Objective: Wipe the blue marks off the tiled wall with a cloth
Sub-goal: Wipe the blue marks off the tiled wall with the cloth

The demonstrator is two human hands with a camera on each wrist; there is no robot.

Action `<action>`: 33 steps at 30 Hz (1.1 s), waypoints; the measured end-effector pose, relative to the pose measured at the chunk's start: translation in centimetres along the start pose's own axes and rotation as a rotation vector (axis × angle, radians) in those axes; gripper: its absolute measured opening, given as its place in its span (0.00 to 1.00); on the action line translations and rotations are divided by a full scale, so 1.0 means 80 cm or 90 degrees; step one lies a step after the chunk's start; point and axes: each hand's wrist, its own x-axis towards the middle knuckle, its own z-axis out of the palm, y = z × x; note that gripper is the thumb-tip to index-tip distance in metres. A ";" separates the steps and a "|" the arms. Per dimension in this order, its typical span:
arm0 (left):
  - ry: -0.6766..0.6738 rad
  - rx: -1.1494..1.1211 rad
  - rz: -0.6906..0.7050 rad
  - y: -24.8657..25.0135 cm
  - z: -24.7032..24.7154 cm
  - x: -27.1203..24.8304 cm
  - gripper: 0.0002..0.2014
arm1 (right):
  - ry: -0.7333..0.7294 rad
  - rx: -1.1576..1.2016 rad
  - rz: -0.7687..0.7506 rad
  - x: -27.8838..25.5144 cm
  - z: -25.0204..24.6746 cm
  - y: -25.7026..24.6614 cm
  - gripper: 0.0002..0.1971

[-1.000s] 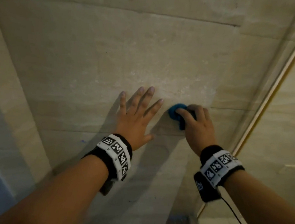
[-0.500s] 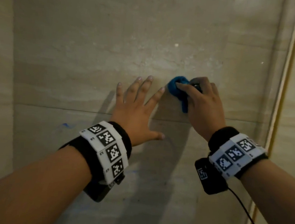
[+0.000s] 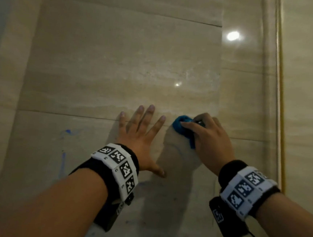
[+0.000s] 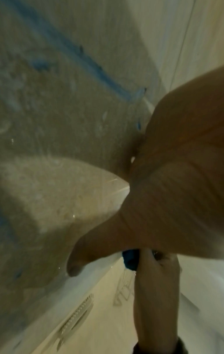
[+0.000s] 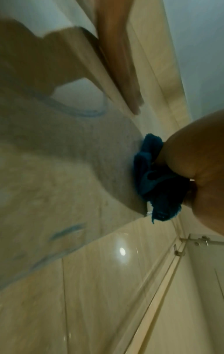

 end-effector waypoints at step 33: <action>0.020 0.014 -0.014 0.006 0.012 -0.001 0.72 | 0.047 -0.008 -0.035 -0.084 0.015 0.024 0.14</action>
